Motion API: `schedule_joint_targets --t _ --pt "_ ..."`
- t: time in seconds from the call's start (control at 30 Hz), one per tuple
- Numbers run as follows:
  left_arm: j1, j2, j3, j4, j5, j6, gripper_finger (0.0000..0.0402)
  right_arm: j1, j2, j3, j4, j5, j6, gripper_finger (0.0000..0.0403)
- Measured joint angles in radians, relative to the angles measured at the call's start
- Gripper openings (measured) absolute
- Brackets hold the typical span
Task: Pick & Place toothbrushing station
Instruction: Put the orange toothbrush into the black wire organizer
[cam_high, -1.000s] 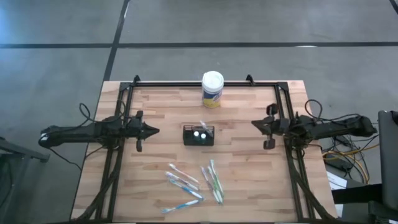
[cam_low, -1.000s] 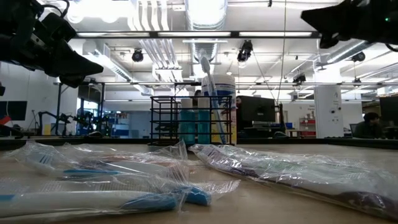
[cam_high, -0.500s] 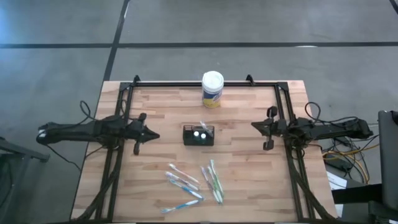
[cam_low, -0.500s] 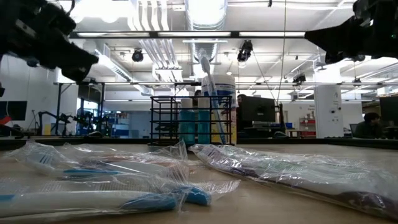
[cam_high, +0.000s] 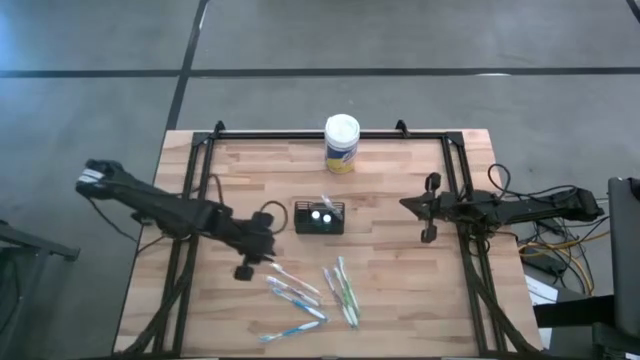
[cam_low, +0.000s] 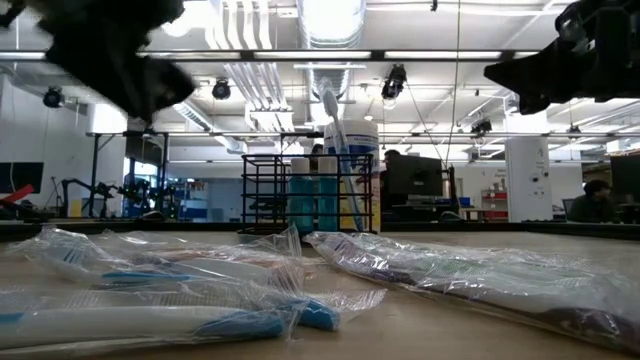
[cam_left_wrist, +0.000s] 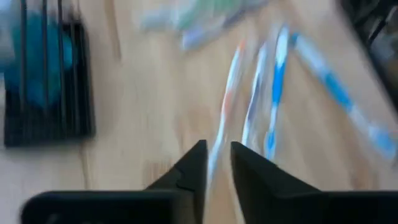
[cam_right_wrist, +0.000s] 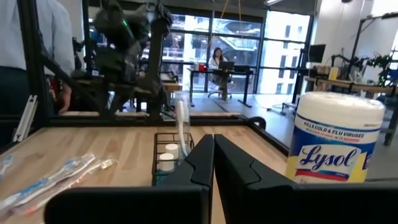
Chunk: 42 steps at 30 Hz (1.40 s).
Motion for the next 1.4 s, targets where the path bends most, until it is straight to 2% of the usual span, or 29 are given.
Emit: schedule_joint_targets --t 0.2,0.3,0.43,0.53,0.8,0.93,1.07,1.3,1.4 --pt "-0.008 0.179 0.103 -0.004 0.004 0.023 0.0173 0.000 0.010 0.000 -0.006 0.000 0.030 0.0008" --pt "-0.010 0.254 0.115 -0.011 0.034 0.039 0.0209 0.000 0.009 0.000 -0.014 0.000 0.033 0.0008" --pt "-0.021 0.353 0.124 -0.016 0.086 0.048 0.0225 0.000 0.010 0.000 -0.015 0.000 0.032 0.0008" --pt "-0.027 0.412 0.130 0.001 0.064 0.051 0.0224 0.000 0.010 0.000 -0.015 0.000 0.025 0.0008" --pt "-0.023 0.504 0.129 0.060 0.042 0.075 0.0208 0.000 0.010 0.000 -0.037 -0.001 0.044 0.0008" --pt "-0.022 0.523 0.133 0.062 0.037 0.080 0.0187 0.000 0.010 0.000 -0.046 -0.001 0.052 0.0008" --pt "-0.022 0.526 0.132 0.064 0.012 0.100 0.0137 0.000 0.010 0.000 -0.047 -0.002 0.058 0.0008" --pt "-0.024 0.494 0.127 0.050 0.015 0.152 0.0021 0.000 0.009 0.000 -0.046 -0.003 0.060 0.0009" --pt "-0.026 0.460 0.127 0.030 -0.009 0.175 0.0018 0.000 0.009 0.000 -0.044 -0.003 0.057 0.0009"
